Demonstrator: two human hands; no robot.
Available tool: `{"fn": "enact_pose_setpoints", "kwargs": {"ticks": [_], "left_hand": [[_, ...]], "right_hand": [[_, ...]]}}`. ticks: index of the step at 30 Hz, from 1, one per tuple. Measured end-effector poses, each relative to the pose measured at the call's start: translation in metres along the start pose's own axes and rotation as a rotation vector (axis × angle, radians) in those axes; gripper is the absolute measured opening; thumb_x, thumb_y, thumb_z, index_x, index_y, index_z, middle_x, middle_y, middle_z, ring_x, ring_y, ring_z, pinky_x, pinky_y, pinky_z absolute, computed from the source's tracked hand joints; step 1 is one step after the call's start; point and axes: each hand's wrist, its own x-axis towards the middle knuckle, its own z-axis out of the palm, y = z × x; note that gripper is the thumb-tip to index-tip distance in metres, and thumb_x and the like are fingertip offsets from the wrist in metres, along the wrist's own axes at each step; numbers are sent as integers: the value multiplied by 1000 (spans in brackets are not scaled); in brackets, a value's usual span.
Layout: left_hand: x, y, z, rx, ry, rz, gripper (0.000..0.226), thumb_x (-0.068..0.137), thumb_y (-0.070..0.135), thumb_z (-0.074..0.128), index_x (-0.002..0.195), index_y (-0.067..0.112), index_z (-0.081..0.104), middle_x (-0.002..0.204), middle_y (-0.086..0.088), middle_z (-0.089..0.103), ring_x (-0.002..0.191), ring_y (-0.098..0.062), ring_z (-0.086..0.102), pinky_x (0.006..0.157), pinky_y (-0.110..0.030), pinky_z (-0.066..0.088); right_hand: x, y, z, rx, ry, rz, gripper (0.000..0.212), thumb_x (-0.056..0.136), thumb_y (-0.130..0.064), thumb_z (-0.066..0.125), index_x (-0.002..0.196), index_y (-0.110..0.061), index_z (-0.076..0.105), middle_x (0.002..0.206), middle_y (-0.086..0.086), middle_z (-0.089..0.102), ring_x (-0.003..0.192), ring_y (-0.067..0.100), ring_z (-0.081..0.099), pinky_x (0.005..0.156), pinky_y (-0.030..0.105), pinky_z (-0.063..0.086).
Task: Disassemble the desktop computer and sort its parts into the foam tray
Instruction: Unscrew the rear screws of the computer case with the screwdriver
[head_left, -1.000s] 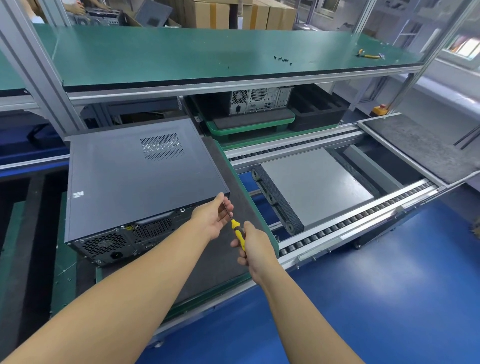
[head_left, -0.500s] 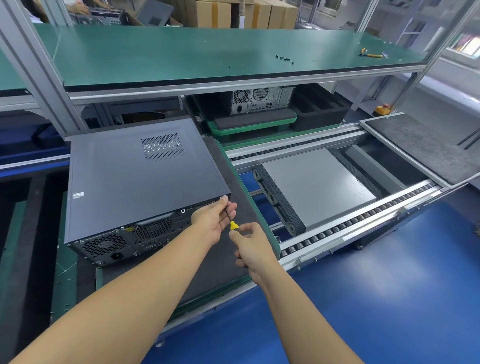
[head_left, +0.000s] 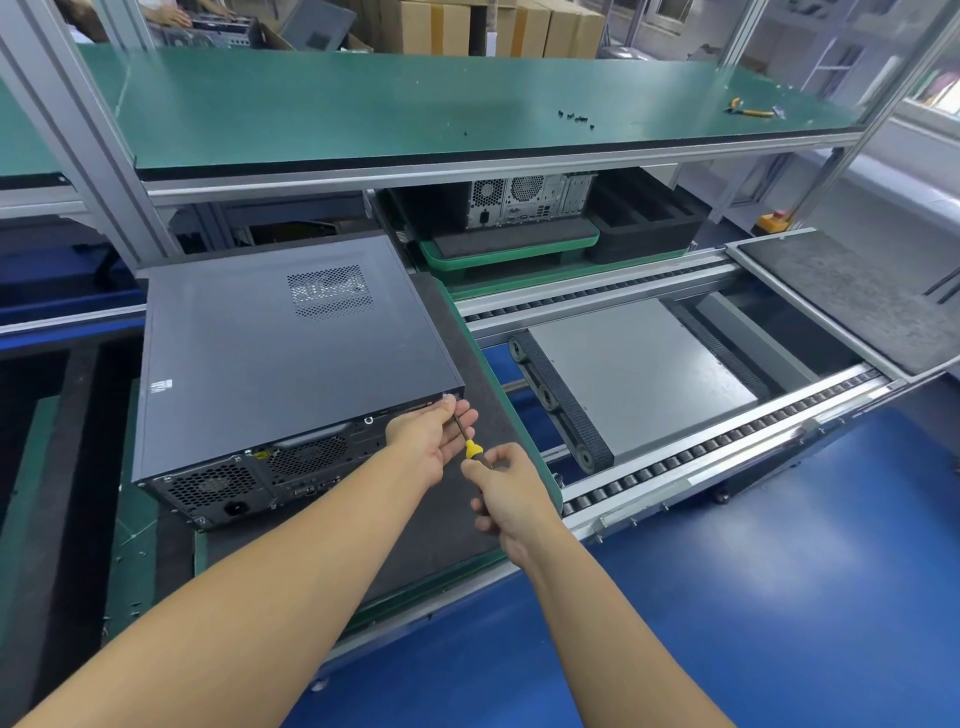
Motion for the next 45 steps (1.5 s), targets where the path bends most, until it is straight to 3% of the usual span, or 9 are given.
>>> {"fn": "enact_pose_setpoints", "kwargs": {"ticks": [4,12,15,19,25,28,34,41,45], "left_hand": [[-1,4,1,-63,-24,-60,25,89,22,72,105,2,68,93,-11,77,80,-22,76,57,-31,60],[-3,1,3,-98,-47,-71,16,96,12,62,105,-2,64,102,-15,72,83,-22,74,60,-32,60],[-7,2,2,-85,-44,-33,17,95,7,48,81,4,57,81,-11,65,72,-20,69,64,-33,57],[-16,11,-6,-185,-48,-63,21,89,7,36,71,10,46,59,-5,50,56,-20,55,60,-34,54],[-28,21,-41,-249,-64,-126,23,87,6,29,70,13,43,60,-3,39,52,-17,36,48,-24,38],[-30,18,-73,-251,-9,-154,25,88,5,26,77,9,48,65,-4,40,54,-16,35,42,-18,35],[-35,15,-156,-269,118,-148,27,95,16,35,81,3,54,77,-13,53,68,-25,55,59,-33,43],[-44,32,-216,-300,-28,-137,27,96,18,42,91,0,61,87,-16,61,81,-29,64,71,-37,51],[-49,39,-232,-290,-104,-151,28,97,19,45,95,-1,64,89,-17,67,86,-30,68,74,-38,54]], "right_hand": [[0,0,1,-40,-8,3,20,90,-25,64,98,-19,46,79,2,48,52,11,34,38,21,29],[-7,0,-3,-76,-16,19,16,93,-28,55,104,-17,51,76,0,56,51,9,38,38,19,28],[-10,4,-5,-97,-9,-3,20,92,-31,54,105,-15,54,72,-2,56,49,9,37,40,20,28],[-15,7,-3,-36,-125,-24,12,92,-28,53,96,-16,52,63,-4,49,46,9,30,40,22,23],[-23,6,14,75,-320,-62,8,93,-24,53,89,-19,49,62,-2,45,46,11,26,41,23,18],[-25,3,27,138,-395,-79,8,96,-19,50,97,-14,56,62,0,47,45,11,28,41,23,17],[-34,10,73,36,-476,-8,32,96,-29,45,106,-11,70,65,2,51,47,12,28,46,25,14],[-61,29,127,-19,-439,-26,21,99,-25,45,104,-13,62,72,6,60,50,17,48,46,25,34],[-78,37,148,-65,-361,13,15,100,-24,45,100,-17,58,70,2,58,49,15,46,45,24,32]]}}
